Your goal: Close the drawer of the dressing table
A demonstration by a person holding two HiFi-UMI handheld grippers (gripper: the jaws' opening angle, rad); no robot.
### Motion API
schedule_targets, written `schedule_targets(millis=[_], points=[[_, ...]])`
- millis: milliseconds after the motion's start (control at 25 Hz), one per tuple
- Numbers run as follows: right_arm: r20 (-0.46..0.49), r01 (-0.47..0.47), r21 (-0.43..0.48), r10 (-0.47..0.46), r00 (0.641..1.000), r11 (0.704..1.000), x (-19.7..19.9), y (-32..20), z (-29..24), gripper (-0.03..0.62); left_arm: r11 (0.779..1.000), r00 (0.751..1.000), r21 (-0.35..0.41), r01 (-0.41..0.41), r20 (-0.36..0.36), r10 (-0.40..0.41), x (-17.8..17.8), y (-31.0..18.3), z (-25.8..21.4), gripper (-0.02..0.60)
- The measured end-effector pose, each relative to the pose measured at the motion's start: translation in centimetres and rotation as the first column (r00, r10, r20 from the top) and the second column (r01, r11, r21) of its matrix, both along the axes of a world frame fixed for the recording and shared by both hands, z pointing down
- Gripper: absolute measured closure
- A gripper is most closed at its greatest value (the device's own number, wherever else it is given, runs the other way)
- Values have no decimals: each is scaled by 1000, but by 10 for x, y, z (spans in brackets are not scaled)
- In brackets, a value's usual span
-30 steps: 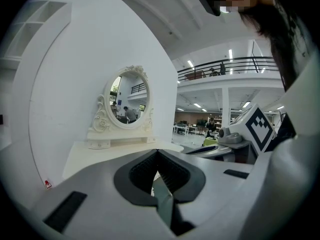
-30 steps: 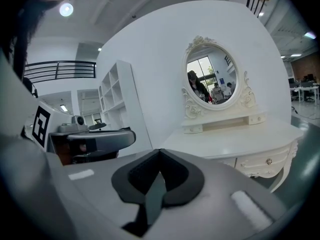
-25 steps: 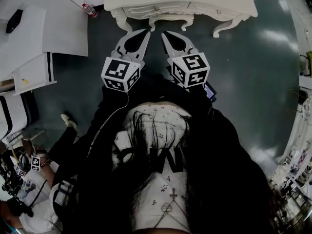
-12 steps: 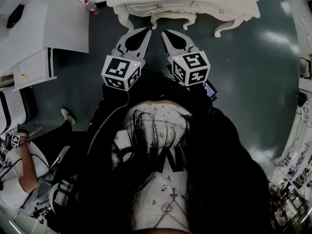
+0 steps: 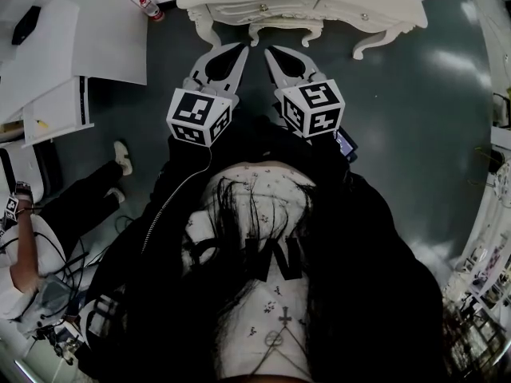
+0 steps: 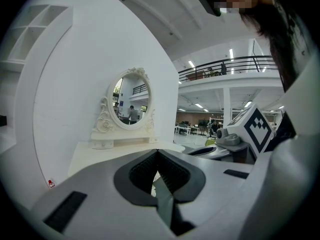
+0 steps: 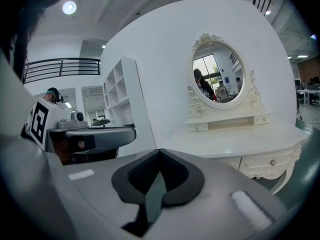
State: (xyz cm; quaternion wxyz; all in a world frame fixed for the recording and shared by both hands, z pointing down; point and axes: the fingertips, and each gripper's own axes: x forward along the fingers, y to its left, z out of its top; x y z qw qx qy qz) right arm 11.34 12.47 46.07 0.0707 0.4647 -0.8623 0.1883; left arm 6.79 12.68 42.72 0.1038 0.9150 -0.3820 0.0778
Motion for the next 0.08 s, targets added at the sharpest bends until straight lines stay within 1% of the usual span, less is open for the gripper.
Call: schedule_targets(millis=[80], points=[[-1,2,1,-2,1000,1000,0,-1,0,585,1000,1000,2,-1,0,1,1,0,0,581]])
